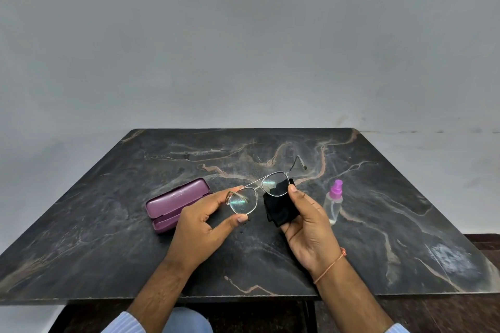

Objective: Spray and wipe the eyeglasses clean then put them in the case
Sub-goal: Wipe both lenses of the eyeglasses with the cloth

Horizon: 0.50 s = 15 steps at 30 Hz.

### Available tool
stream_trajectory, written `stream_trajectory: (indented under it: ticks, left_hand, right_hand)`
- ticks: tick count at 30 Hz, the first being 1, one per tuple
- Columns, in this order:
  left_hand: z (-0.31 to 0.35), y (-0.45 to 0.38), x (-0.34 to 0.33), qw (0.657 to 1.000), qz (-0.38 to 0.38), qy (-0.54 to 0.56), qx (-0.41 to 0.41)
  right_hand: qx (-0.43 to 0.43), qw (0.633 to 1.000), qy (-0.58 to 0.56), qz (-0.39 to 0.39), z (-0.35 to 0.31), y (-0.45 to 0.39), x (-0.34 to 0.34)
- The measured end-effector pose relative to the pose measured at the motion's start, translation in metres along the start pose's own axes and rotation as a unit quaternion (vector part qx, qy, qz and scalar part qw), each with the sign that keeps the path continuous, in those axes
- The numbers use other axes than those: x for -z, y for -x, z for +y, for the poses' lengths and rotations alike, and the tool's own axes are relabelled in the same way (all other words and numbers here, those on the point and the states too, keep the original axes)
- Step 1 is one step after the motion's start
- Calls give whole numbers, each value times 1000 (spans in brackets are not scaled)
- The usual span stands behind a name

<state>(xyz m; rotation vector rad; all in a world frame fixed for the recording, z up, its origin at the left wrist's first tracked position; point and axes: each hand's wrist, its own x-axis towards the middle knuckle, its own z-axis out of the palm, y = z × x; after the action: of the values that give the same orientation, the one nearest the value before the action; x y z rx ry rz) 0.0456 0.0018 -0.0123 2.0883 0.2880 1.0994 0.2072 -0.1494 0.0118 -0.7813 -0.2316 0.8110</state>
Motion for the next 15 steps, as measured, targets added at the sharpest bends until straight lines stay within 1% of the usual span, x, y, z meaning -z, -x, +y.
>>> stream_trajectory:
  ticks: [4, 10, 15]
  left_hand:
    - [0, 0, 1, 1000, 6, -2, -3]
    - [0, 1, 2, 1000, 29, 8, 1]
    - [1, 0, 2, 999, 39, -11, -6]
  right_hand:
    - [1, 1000, -2, 7, 0, 2, 0]
    - [2, 999, -33, 16, -4, 6, 0]
    - [28, 999, -6, 35, 1, 7, 4]
